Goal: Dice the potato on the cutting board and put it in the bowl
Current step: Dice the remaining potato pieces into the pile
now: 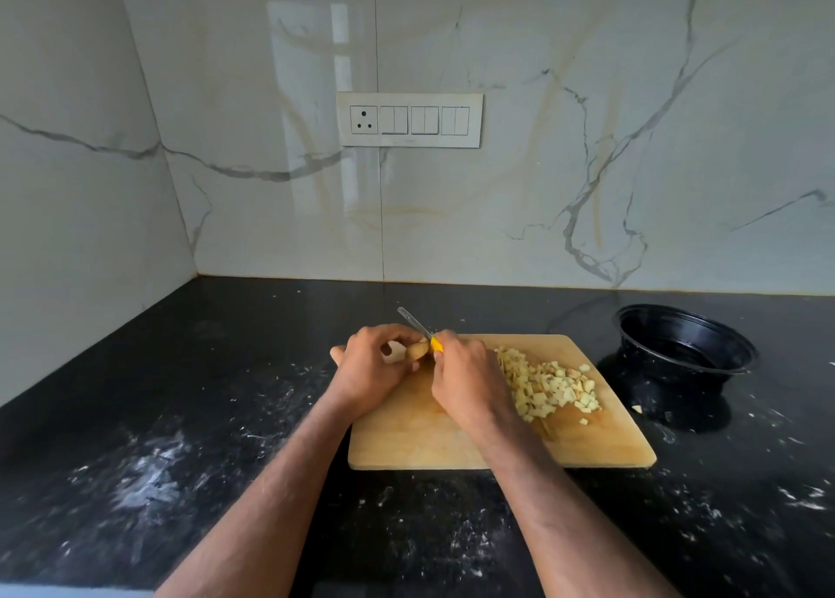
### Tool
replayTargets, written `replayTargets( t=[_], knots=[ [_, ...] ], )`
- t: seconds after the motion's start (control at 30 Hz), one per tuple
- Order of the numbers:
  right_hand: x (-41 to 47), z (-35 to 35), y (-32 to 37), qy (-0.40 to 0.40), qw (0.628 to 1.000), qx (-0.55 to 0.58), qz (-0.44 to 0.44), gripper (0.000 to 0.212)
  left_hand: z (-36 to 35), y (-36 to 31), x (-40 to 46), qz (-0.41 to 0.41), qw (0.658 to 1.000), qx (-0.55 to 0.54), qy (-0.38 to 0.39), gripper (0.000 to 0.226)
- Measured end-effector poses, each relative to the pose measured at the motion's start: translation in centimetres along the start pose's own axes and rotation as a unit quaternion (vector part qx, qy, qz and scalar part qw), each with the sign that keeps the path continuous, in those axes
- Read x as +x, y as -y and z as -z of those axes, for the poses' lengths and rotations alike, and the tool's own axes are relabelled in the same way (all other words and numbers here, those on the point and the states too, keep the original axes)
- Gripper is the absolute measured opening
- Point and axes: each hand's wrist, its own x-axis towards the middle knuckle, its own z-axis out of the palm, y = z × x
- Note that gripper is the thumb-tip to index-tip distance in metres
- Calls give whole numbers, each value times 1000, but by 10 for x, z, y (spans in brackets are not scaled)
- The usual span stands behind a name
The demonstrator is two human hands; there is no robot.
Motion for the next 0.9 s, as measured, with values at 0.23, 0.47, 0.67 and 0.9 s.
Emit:
replayTargets(
  t=[0.23, 0.47, 0.67, 0.9],
  knots=[
    [-8, 7, -1, 6, 999, 28, 24, 29, 12, -7, -22, -15, 994, -46, 103, 49],
    [-66, 37, -7, -71, 997, 40, 2, 19, 8, -4, -22, -16, 996, 37, 82, 30],
    [-84, 42, -10, -31, 996, 73, -30, 32, 1, -7, -21, -2, 995, 90, 39, 22],
    [-85, 42, -11, -40, 997, 64, -27, 34, 8, -3, -19, 23, 995, 60, 74, 11]
  ],
)
